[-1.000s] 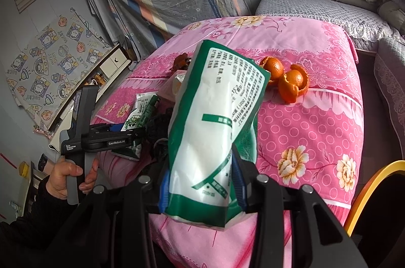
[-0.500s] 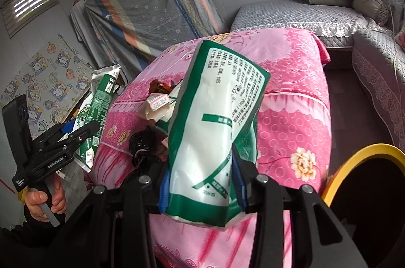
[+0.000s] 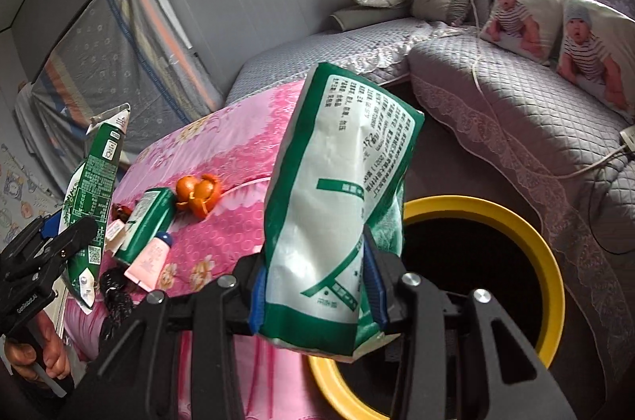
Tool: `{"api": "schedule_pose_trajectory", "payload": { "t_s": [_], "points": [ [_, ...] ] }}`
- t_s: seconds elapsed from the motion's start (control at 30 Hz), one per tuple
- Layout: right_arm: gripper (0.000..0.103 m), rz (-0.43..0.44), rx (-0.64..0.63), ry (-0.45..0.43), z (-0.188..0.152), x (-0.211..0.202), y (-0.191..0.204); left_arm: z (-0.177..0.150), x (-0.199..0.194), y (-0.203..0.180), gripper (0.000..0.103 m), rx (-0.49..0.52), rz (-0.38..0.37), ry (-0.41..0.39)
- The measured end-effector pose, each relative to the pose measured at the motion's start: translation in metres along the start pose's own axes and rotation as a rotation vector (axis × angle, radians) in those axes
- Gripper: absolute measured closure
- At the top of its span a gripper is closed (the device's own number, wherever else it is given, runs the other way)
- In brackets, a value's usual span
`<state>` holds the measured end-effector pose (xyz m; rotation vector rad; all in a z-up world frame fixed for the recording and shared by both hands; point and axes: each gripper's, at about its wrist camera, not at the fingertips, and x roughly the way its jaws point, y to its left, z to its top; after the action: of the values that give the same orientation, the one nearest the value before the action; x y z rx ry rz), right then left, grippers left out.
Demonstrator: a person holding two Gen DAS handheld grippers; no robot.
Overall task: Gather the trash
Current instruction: 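Carry both items over the yellow bin and open both grippers to drop them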
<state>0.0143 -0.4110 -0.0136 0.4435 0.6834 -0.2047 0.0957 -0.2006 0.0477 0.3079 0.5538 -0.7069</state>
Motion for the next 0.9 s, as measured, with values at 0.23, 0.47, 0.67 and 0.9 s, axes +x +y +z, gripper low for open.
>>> {"api": "schedule_pose_trajectory", "payload": {
  "t_s": [0.23, 0.47, 0.67, 0.9],
  "points": [
    [0.066, -0.106, 0.085, 0.007, -0.016, 0.006, -0.045, 0.002, 0.057, -0.051, 0.048, 0.047, -0.138, 0.065],
    [0.065, -0.142, 0.143, 0.047, -0.035, 0.015, -0.076, -0.005, 0.104, -0.092, 0.048, 0.071, -0.219, 0.145],
    [0.065, -0.156, 0.188, 0.082, -0.043, 0.022, -0.092, -0.012, 0.125, -0.115, 0.048, 0.088, -0.259, 0.176],
    [0.065, -0.156, 0.224, 0.096, -0.047, 0.026, -0.106, -0.015, 0.14, -0.121, 0.048, 0.068, -0.28, 0.204]
  ]
}}
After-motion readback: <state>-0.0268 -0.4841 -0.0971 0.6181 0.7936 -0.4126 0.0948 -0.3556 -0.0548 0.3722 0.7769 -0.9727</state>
